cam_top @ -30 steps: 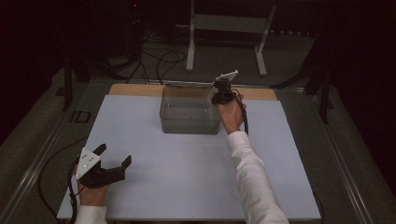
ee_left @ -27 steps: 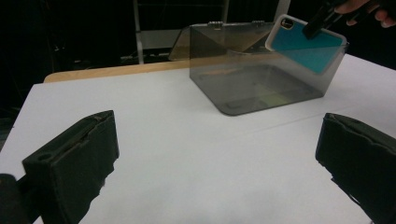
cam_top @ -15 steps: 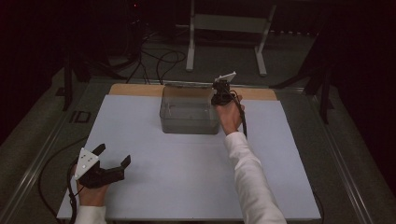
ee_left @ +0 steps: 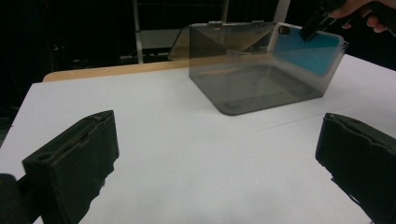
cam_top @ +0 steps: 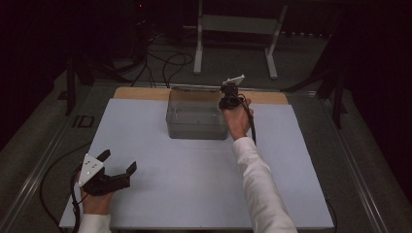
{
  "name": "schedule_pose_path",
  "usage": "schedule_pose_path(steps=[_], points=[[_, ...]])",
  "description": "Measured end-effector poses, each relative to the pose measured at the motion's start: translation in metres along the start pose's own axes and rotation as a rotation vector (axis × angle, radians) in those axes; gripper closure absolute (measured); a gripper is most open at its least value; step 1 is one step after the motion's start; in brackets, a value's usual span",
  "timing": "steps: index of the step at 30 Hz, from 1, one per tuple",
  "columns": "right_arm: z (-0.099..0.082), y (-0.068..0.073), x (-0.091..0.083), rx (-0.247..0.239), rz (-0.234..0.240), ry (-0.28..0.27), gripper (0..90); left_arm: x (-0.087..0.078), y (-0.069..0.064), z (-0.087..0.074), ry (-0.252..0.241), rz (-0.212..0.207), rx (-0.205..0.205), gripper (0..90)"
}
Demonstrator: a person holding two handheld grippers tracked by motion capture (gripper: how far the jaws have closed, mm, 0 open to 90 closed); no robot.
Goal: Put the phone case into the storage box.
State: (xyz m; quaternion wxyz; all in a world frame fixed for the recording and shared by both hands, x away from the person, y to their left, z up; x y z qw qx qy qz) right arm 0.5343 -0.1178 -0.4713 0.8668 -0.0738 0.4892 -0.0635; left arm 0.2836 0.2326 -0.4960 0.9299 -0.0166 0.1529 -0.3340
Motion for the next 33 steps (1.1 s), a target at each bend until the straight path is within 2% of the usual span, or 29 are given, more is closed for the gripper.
schedule_pose_path(steps=[6,8,17,33], points=[[0.000,0.004,0.001,-0.004,0.002,-0.015,80.8,0.000,0.000,0.000,-0.001,0.001,-0.001,0.3],[-0.002,0.010,0.003,-0.018,0.005,-0.013,80.9,-0.001,0.000,0.000,-0.001,0.000,0.000,0.2],[-0.004,0.011,0.010,-0.039,-0.077,-0.014,80.9,-0.001,0.001,0.000,-0.002,-0.001,-0.001,0.2],[-0.008,0.017,0.017,-0.078,-0.145,0.000,80.5,-0.002,0.001,0.001,-0.008,0.000,-0.003,0.3]])
Point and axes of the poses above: each handheld gripper's, and its own axes: x roughly forward along the jaws, z roughly out of its top, y roughly to its left, the point moved 5 cm from there along x, roughly forward along the jaws, and after that the axes turned 15 degrees about -z, right-handed, at the moved point
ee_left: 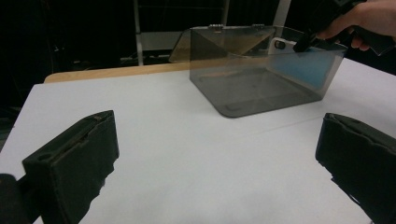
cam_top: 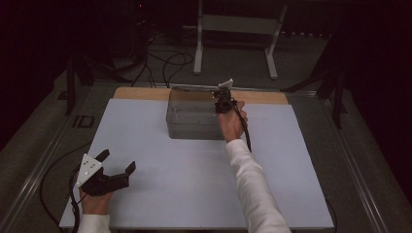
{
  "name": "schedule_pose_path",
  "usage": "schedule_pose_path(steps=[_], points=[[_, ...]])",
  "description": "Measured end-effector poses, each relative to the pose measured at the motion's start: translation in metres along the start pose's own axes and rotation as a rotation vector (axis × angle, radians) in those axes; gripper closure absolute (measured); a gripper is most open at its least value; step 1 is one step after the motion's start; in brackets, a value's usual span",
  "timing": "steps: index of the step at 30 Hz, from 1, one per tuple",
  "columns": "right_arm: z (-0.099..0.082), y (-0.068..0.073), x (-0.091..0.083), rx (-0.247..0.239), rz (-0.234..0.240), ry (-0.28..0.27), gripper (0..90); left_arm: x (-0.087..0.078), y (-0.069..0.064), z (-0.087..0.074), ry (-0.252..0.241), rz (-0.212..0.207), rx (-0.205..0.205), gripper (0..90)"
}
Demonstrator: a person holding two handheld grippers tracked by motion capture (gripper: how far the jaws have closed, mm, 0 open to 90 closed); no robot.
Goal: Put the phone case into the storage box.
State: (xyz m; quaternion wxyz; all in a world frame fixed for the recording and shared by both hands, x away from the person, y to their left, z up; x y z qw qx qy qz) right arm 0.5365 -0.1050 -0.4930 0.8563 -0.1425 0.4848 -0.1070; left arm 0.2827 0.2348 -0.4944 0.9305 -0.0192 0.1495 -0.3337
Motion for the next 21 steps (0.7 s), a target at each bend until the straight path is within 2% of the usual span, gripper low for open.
schedule_pose_path(steps=[7,14,21], points=[[-0.0006,-0.0001,0.0001,-0.008,0.017,0.008,78.8,0.0005,-0.0004,-0.0002,0.000,-0.001,-0.001,0.3],[-0.0013,0.0010,-0.0012,-0.022,0.012,0.008,77.1,0.0008,-0.0006,-0.0003,0.002,-0.001,0.000,0.2],[-0.0009,0.0033,-0.0069,-0.083,-0.009,-0.025,70.2,0.0007,-0.0004,-0.0004,0.002,0.000,-0.001,0.2]])
Point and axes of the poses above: each handheld gripper's, and its own axes: x roughly forward along the jaws, z roughly out of its top, y roughly to its left, the point moved 5 cm from there along x, roughly forward along the jaws, and after that the axes turned 15 degrees about -z, right-handed, at the moved point
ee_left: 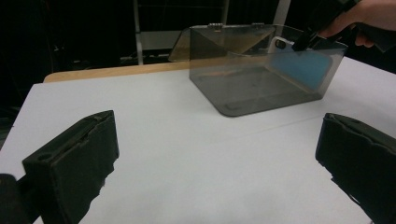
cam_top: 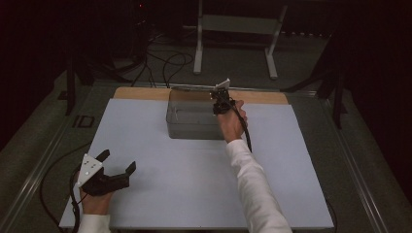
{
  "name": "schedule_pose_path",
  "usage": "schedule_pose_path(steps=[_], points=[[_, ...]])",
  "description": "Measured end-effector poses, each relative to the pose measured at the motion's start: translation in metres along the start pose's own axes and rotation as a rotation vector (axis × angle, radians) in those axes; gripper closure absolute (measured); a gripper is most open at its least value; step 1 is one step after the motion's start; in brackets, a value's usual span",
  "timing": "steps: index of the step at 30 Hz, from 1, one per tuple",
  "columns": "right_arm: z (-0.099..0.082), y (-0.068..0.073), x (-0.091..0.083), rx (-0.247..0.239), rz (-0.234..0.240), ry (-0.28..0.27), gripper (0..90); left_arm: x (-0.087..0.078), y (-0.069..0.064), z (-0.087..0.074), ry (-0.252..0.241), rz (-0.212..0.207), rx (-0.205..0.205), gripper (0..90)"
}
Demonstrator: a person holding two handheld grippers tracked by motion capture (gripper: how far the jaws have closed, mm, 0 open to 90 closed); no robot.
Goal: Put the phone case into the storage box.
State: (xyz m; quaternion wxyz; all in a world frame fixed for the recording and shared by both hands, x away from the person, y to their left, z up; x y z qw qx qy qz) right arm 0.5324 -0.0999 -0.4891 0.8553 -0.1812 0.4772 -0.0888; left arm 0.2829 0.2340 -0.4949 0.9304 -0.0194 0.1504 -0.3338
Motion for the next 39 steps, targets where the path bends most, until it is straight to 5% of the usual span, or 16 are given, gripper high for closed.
schedule_pose_path(steps=[9,13,15,24,27,31,34,39], points=[[0.004,-0.009,-0.022,-0.032,-0.006,-0.080,63.0,0.000,0.000,0.000,0.004,0.002,0.002,0.2],[0.005,-0.015,-0.028,-0.067,0.005,-0.138,50.6,0.001,0.000,-0.001,0.006,0.002,0.004,0.2],[0.005,-0.015,-0.029,-0.082,0.048,-0.163,42.4,0.001,0.000,-0.001,0.005,0.002,0.003,0.2],[-0.002,-0.015,-0.036,-0.099,0.069,-0.252,19.5,0.000,0.001,-0.001,0.004,0.007,0.003,0.2],[-0.004,-0.016,-0.044,-0.090,0.117,-0.289,13.4,0.000,0.001,-0.001,0.004,0.006,0.003,0.2],[-0.013,-0.021,-0.056,-0.028,0.215,-0.364,12.2,0.000,0.000,-0.001,0.006,0.006,0.004,0.2],[-0.022,-0.022,-0.063,-0.051,0.214,-0.442,10.4,0.001,0.000,-0.001,0.008,0.005,0.006,0.2],[-0.031,-0.030,-0.072,-0.052,0.229,-0.496,10.3,0.001,0.000,-0.001,0.009,0.005,0.004,0.2]])
Point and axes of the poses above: each handheld gripper's, and its own axes: x roughly forward along the jaws, z roughly out of its top, y roughly to its left, the point moved 5 cm from there along x, roughly forward along the jaws, and after that the axes turned 15 degrees about -z, right-handed, at the moved point
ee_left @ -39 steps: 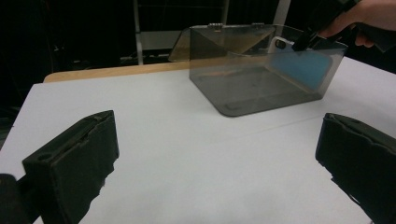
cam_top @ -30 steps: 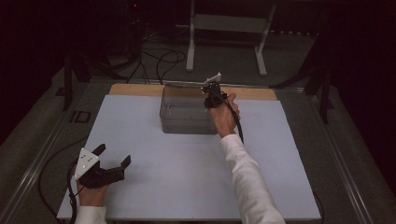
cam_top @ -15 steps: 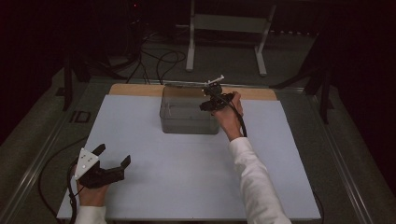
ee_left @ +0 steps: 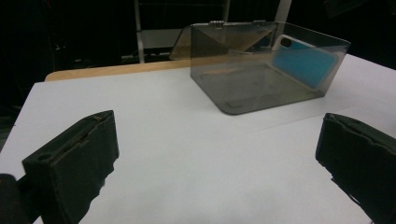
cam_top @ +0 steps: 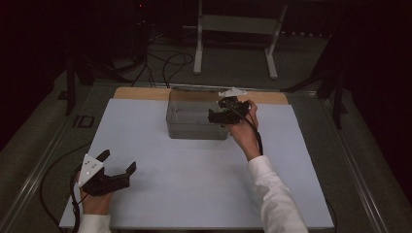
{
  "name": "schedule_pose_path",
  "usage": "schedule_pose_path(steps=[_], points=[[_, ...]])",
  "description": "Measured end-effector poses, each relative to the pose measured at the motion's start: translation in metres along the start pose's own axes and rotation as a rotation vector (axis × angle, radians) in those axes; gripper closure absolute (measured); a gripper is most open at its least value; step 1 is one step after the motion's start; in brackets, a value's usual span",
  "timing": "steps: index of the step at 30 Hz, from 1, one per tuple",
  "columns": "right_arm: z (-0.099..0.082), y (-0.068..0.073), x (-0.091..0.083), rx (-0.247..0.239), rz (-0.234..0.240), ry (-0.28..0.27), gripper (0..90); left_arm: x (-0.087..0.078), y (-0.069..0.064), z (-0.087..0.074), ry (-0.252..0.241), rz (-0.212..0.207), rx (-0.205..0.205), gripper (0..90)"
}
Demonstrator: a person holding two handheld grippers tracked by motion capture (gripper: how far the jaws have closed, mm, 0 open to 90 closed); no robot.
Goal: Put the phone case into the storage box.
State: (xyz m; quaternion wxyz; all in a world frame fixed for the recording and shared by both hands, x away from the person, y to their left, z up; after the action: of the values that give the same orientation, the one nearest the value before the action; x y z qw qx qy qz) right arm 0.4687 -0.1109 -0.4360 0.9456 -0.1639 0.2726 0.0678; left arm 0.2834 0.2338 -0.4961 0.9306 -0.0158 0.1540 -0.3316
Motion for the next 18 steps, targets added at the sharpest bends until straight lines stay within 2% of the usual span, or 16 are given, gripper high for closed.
schedule_pose_path(steps=[3,6,11,13,18], points=[[-0.002,-0.004,-0.009,-0.009,-0.005,-0.025,10.3,0.000,0.000,0.000,0.003,0.002,-0.002,0.2],[-0.005,-0.007,-0.018,0.002,0.015,-0.039,10.3,0.000,0.001,0.000,0.006,0.003,-0.004,0.2],[-0.009,-0.011,-0.032,0.024,0.039,-0.090,9.7,-0.001,0.001,0.000,0.006,0.005,-0.004,0.2],[-0.013,-0.012,-0.042,0.028,0.050,-0.123,9.7,-0.002,0.002,0.001,0.006,0.007,-0.006,0.2],[-0.023,-0.023,-0.057,0.041,0.047,-0.150,9.7,-0.004,0.003,0.004,0.003,0.015,-0.008,0.2]])
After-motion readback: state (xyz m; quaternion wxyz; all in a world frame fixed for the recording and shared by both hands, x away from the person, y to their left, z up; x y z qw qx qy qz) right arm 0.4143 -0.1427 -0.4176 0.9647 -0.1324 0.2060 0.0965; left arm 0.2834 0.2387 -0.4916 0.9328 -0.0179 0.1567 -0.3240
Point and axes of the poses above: each handheld gripper's, and its own axes: x roughly forward along the jaws, z roughly out of its top, y roughly to its left, the point moved 5 cm from there along x, roughly forward along the jaws, and after that the axes turned 15 degrees about -z, right-handed, at the moved point
